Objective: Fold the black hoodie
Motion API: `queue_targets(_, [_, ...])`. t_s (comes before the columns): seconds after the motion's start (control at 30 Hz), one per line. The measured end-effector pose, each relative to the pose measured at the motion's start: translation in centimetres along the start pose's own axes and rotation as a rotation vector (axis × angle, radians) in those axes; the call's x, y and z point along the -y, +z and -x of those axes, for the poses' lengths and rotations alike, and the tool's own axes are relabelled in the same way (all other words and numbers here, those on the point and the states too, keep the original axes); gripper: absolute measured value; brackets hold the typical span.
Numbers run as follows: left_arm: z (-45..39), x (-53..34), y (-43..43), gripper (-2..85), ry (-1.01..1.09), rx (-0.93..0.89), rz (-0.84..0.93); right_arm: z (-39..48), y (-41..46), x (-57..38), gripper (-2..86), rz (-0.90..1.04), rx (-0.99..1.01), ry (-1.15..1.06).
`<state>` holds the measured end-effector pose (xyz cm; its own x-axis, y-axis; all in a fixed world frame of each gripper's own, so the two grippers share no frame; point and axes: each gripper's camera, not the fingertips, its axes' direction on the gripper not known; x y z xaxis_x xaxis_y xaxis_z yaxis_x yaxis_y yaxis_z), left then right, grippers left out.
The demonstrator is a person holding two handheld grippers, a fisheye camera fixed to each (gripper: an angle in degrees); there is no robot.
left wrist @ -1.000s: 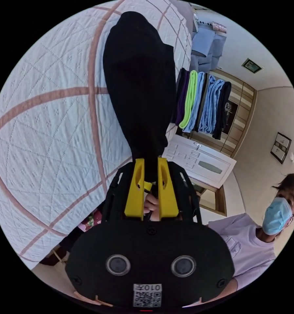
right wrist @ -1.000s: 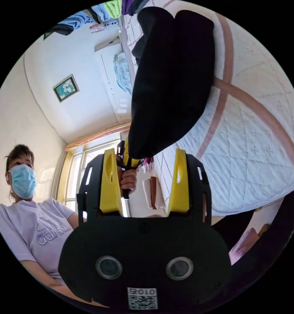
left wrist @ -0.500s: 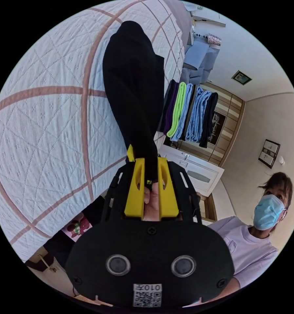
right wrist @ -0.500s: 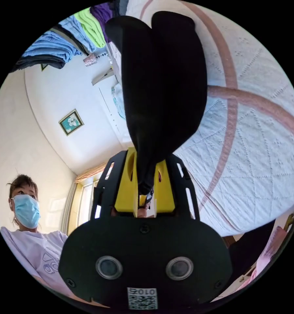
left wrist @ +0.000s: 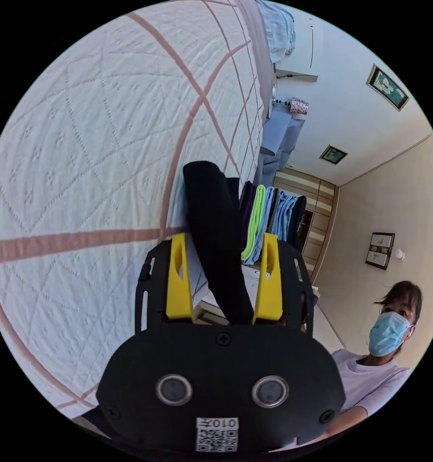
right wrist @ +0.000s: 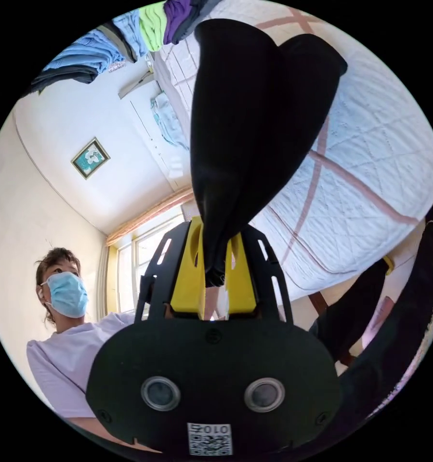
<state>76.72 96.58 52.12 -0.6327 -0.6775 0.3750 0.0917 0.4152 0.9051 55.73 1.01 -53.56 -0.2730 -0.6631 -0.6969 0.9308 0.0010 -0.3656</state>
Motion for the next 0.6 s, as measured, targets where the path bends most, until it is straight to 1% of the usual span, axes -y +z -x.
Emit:
queue_targets(0.07, [1.0,-0.1,0.7,15.5,-0.006,0.025,0.045,2.1,-2.7,-1.5,8.1,0.067,-0.099,-0.024])
queue_targets(0.1, [1.6,-0.4,1.1,14.6,0.003,0.068,0.072,2.5,-3.5,-1.8,8.1,0.081,-0.119,-0.025])
queue_targets(0.13, [2.7,-0.9,1.5,13.4,-0.009,0.102,0.118,3.2,-5.1,-2.4,8.1,0.103,-0.177,-0.030])
queue_targets(0.17, [3.2,-1.2,1.7,12.7,-0.016,0.116,0.136,3.8,-6.6,-2.9,8.0,0.118,-0.276,-0.044])
queue_targets(0.23, [5.2,-2.6,2.5,9.3,-0.004,0.163,0.200,4.0,-8.5,-3.4,8.0,0.129,-0.402,-0.024])
queue_targets(0.27, [5.5,-3.1,2.7,8.8,0.010,0.180,0.218,3.9,-9.4,-3.9,8.0,0.121,-0.439,-0.005])
queue_targets(0.3, [5.8,-4.2,3.0,8.0,0.048,0.235,0.238,3.9,-9.8,-4.1,8.0,0.118,-0.454,0.000])
queue_targets(0.33, [5.9,-5.5,2.8,7.5,0.098,0.282,0.229,4.3,-10.3,-4.6,7.9,0.116,-0.482,0.016])
queue_targets(0.4, [6.1,-7.7,2.0,6.9,0.141,0.309,0.208,6.2,-10.4,-5.7,7.9,0.133,-0.559,-0.006])
queue_targets(0.47, [6.2,-10.0,0.9,6.6,0.174,0.328,0.186,11.1,-10.2,-7.4,7.8,0.176,-0.691,-0.081])
queue_targets(0.6, [5.4,-16.0,-3.0,6.5,0.249,0.365,0.102,20.2,-9.2,-9.6,7.7,0.302,-0.837,-0.224])
